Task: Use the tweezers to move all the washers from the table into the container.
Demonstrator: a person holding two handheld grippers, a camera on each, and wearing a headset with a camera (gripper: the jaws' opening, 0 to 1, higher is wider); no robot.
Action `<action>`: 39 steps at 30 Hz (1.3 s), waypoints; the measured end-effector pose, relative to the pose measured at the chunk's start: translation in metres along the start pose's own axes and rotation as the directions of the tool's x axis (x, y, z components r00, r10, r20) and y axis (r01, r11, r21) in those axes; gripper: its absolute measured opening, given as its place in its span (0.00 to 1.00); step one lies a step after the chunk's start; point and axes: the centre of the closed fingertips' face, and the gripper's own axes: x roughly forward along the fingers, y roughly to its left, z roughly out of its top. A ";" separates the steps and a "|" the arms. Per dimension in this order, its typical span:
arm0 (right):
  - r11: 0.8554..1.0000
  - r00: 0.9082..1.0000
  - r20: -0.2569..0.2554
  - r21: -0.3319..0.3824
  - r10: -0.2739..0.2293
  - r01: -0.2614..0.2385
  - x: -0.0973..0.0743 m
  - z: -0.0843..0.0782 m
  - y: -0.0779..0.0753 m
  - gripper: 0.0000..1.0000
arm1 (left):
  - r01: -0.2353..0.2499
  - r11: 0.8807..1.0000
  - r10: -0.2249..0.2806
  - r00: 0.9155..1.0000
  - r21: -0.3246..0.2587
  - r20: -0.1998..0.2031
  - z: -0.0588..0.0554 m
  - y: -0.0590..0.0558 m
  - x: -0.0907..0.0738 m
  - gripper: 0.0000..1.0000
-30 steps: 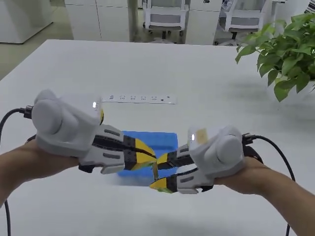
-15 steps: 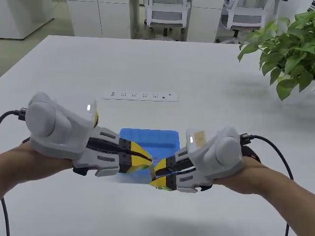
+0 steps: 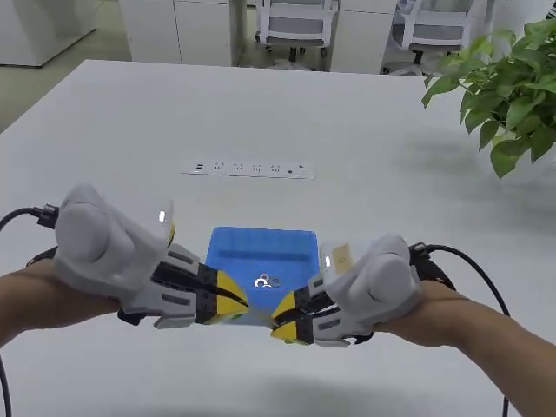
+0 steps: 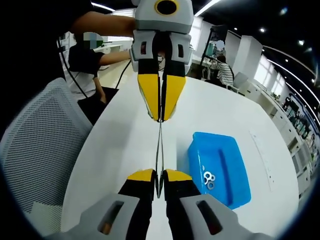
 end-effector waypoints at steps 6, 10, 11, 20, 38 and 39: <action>1.000 0.999 -0.046 -0.024 0.016 -0.017 0.007 -0.009 0.001 0.09 | 0.003 1.000 -0.003 0.999 -0.011 -0.046 -0.019 0.002 0.007 0.05; 0.999 0.998 -0.064 -0.017 0.027 -0.028 0.012 -0.015 0.002 0.09 | 0.006 1.000 -0.008 0.996 -0.021 -0.088 -0.035 0.004 0.011 0.05; 0.999 0.997 -0.068 -0.018 0.027 -0.028 0.013 -0.016 0.001 0.09 | 0.007 1.000 -0.008 0.993 -0.012 -0.117 -0.043 0.004 0.013 0.05; 0.998 0.992 -0.112 -0.006 0.054 -0.055 0.028 -0.029 0.002 0.09 | 0.016 1.000 -0.018 0.981 -0.014 -0.192 -0.073 0.008 0.025 0.05; 0.994 0.978 -0.178 0.032 0.111 -0.107 0.047 -0.043 0.010 0.11 | 0.050 0.998 -0.057 0.952 -0.032 -0.299 -0.111 0.007 0.042 0.05; 0.993 0.977 -0.180 0.034 0.114 -0.110 0.047 -0.044 0.011 0.11 | 0.049 0.998 -0.058 0.951 -0.035 -0.303 -0.113 0.007 0.042 0.05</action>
